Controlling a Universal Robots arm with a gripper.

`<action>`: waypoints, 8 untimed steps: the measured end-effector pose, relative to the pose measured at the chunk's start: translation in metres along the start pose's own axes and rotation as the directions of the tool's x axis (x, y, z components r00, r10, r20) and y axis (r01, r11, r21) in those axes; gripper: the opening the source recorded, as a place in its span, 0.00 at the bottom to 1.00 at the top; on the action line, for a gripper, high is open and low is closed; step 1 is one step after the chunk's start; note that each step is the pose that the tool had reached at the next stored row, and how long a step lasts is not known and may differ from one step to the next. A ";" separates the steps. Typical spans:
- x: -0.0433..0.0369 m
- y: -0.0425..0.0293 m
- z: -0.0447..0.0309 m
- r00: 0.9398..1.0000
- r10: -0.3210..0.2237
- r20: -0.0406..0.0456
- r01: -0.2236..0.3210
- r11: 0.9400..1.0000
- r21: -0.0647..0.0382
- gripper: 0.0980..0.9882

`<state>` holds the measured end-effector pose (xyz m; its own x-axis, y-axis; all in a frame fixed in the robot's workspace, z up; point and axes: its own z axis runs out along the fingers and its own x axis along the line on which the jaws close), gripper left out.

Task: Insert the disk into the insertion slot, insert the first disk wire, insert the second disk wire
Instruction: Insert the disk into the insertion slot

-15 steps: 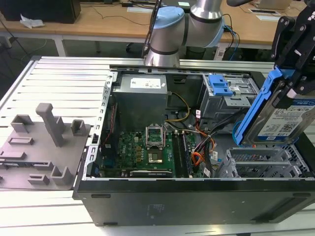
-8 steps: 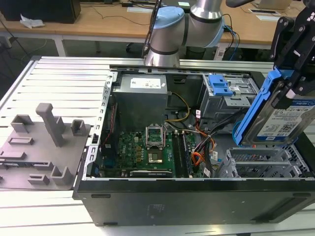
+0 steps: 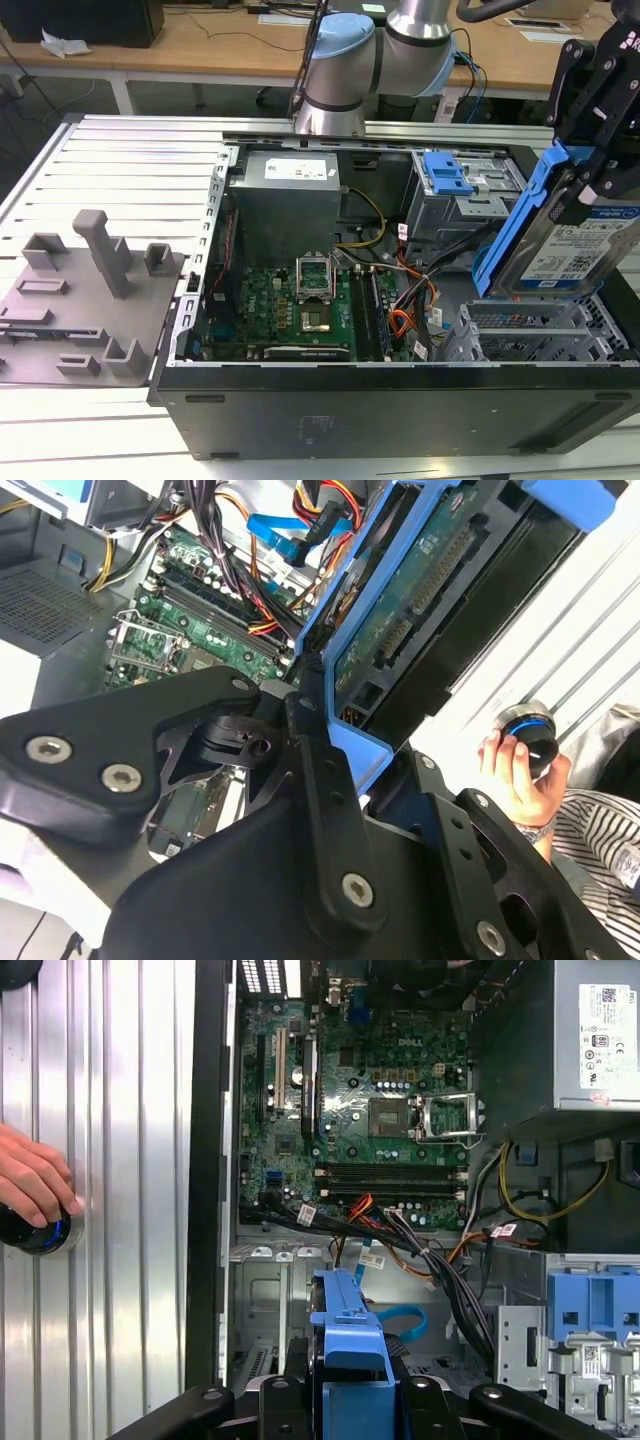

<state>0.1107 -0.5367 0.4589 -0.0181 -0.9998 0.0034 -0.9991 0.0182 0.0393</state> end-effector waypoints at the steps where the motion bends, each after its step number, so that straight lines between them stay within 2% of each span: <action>1: 0.0000 0.0000 0.0004 1.000 0.000 0.000 0.000 1.000 0.000 0.30; 8: 0.0000 -0.0001 0.0022 1.000 0.000 0.000 0.000 1.000 0.000 0.30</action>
<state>0.1108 -0.5367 0.4567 -0.0181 -0.9998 0.0033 -0.9991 0.0182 0.0393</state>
